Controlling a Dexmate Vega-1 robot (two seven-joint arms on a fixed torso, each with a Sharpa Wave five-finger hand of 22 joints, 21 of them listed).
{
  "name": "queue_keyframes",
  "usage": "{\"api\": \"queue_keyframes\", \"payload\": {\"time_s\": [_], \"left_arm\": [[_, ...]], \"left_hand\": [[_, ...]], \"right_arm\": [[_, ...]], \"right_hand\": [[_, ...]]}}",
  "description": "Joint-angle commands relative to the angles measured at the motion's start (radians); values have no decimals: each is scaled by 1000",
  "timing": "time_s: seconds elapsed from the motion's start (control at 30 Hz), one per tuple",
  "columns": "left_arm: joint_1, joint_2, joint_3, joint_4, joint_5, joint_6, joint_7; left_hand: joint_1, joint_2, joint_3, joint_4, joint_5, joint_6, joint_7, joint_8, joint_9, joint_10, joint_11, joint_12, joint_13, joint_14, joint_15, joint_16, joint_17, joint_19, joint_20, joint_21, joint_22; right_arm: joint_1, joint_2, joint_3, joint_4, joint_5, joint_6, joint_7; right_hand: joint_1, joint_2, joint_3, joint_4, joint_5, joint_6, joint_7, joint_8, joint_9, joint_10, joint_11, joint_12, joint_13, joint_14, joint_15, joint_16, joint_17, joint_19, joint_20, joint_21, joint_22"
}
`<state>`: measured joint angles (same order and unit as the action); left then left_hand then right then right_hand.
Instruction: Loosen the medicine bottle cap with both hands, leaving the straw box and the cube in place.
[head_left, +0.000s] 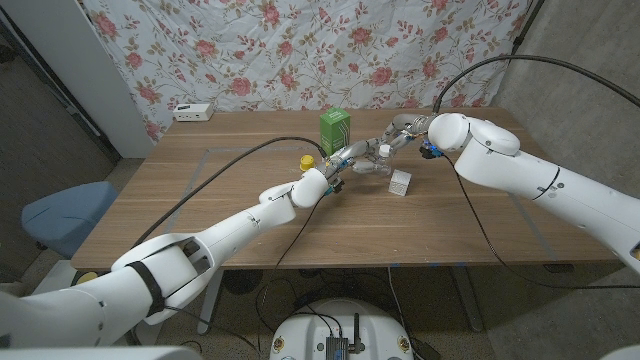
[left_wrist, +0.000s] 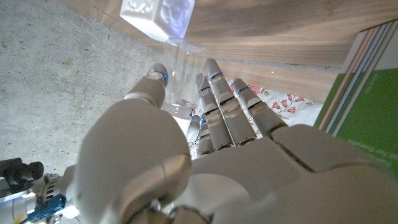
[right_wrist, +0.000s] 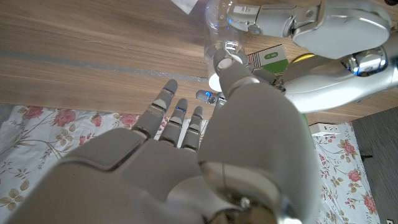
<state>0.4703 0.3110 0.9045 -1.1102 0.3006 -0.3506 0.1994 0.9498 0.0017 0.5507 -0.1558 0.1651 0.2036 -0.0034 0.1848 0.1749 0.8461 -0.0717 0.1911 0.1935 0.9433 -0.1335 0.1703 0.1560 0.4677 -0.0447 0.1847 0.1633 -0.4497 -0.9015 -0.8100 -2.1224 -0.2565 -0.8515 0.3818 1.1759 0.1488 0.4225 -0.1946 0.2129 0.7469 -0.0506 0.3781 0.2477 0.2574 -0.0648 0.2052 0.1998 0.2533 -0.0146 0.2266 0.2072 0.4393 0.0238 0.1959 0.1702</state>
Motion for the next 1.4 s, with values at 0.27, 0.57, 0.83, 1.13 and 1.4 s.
{"api": "queue_keyframes", "payload": {"time_s": [0.27, 0.57, 0.83, 1.13, 1.4], "left_arm": [[-16, -9, 4, 34, -8, -11, -3], [-29, -17, 8, 63, -13, -29, -5], [-35, -20, 10, 77, -15, -40, -4], [-32, -16, 10, 69, -14, -37, -1], [-25, -10, 8, 53, -14, -27, -4]], "left_hand": [[-3, 10, 4, 3, 8, 12, 0, 3, 1, 82, -77, 6, 1, 10, -69, 4, 5, -2, -54, 1, 2], [-2, 11, 5, 2, 8, 13, -1, 3, 1, 82, -78, 6, 1, 11, -70, 4, 5, -2, -53, 1, 2], [0, 10, 4, 0, 8, 15, -3, 4, 1, 85, -78, 7, 1, 12, -72, 5, 5, -2, -54, 1, 2], [-1, 9, 4, 1, 8, 16, -2, 3, 1, 83, -76, 6, 1, 10, -71, 4, 5, -3, -53, 1, 2], [-2, 10, 5, 1, 8, 17, -2, 3, 1, 84, -76, 6, 1, 9, -71, 3, 5, -4, -53, 1, 2]], "right_arm": [[-4, 0, 34, 29, 94, 50, -30], [1, -4, 37, 35, 123, 61, -27], [11, -4, 29, 41, 130, 63, -29], [16, -1, 24, 44, 135, 65, -34], [8, -2, 31, 42, 143, 68, -49]], "right_hand": [[30, 0, 18, 7, 10, 10, -27, -24, -4, 0, -11, -3, 3, 5, -6, 5, 4, 2, -1, 0, 4], [37, -24, 7, 12, 10, -24, -22, -51, -11, -12, 0, -7, 3, -3, 9, 0, 1, -5, 12, -1, 4], [22, -30, -6, 25, 7, -31, -18, -61, -14, -20, 5, -8, 3, -6, 16, 0, 3, -7, 16, 0, 3], [6, -27, -15, 36, 6, -13, -15, -58, -15, -19, 8, -7, 3, -6, 16, 3, 6, -5, 14, 1, 4], [-5, -24, -22, 42, 5, -3, -13, -58, -16, -15, 12, -5, 3, -4, 16, 5, 7, -3, 13, 3, 4]]}}
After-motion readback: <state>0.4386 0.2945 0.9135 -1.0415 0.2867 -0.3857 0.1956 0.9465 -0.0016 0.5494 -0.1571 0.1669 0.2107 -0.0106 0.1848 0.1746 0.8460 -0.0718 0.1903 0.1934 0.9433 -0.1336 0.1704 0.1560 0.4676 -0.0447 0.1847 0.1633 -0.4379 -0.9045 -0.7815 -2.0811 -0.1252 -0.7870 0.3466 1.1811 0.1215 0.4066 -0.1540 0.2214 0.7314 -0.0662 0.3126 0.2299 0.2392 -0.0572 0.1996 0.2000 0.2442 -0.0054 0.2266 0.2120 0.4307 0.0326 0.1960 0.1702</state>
